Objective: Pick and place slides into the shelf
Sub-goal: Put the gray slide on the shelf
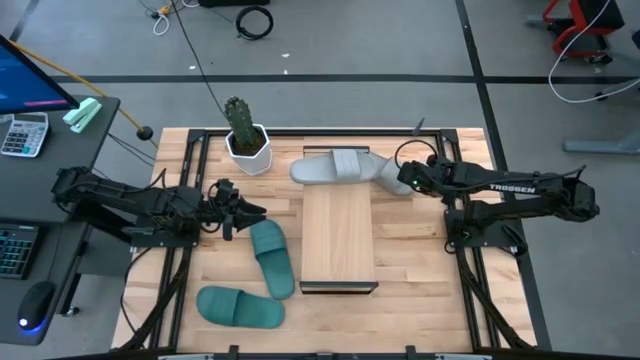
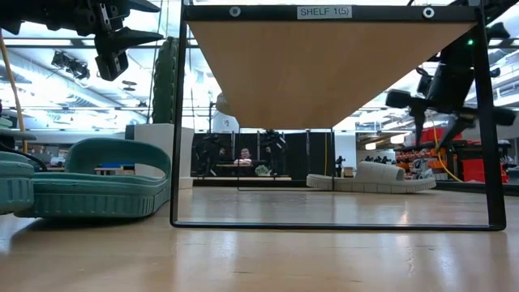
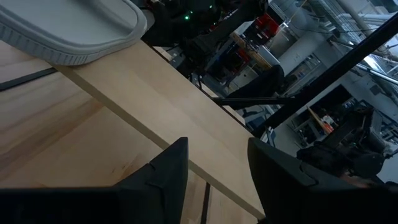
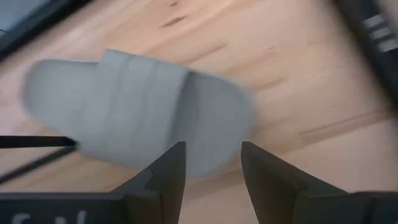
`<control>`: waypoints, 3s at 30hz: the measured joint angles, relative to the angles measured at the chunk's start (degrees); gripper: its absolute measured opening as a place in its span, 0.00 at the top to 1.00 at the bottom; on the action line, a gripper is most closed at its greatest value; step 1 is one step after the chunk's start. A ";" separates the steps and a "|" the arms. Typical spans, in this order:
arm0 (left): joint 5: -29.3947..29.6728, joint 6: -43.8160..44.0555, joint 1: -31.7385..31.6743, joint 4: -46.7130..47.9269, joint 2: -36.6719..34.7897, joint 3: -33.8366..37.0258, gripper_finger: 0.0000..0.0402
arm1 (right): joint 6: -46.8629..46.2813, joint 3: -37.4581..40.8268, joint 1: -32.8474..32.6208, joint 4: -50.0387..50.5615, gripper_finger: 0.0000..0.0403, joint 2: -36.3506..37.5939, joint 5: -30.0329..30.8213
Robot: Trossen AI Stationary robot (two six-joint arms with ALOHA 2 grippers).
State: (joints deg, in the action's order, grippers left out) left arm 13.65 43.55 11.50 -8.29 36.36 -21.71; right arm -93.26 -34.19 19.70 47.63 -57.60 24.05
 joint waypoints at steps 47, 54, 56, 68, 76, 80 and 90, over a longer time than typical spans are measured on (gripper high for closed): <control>-0.01 0.79 -0.01 0.00 0.01 0.00 0.57 | -4.15 9.41 6.56 -28.34 0.60 -5.00 -1.18; 0.00 0.79 0.01 0.00 0.02 0.00 0.57 | -4.10 9.41 6.56 -32.10 0.60 -8.50 -1.44; -0.01 0.80 0.01 0.00 0.01 0.01 0.57 | -4.14 9.41 6.56 -32.82 0.60 -9.34 -1.42; -0.02 1.22 -0.01 0.00 0.02 0.00 0.57 | -4.19 9.41 6.56 -35.78 0.64 -12.70 -0.66; -0.02 1.72 0.01 0.00 0.00 0.00 0.57 | -3.58 9.41 6.54 -37.13 0.84 -12.79 1.44; -0.02 2.04 -0.01 -0.02 0.02 0.00 0.57 | -2.55 9.41 6.52 -37.40 0.97 -12.79 1.71; -0.02 1.97 0.01 0.00 0.00 0.00 0.57 | -1.44 9.44 6.49 -39.65 0.99 -11.79 2.49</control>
State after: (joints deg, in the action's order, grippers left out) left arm 13.63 45.52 11.51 -8.29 36.36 -21.71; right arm -94.70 -24.75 26.19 7.99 -69.39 26.55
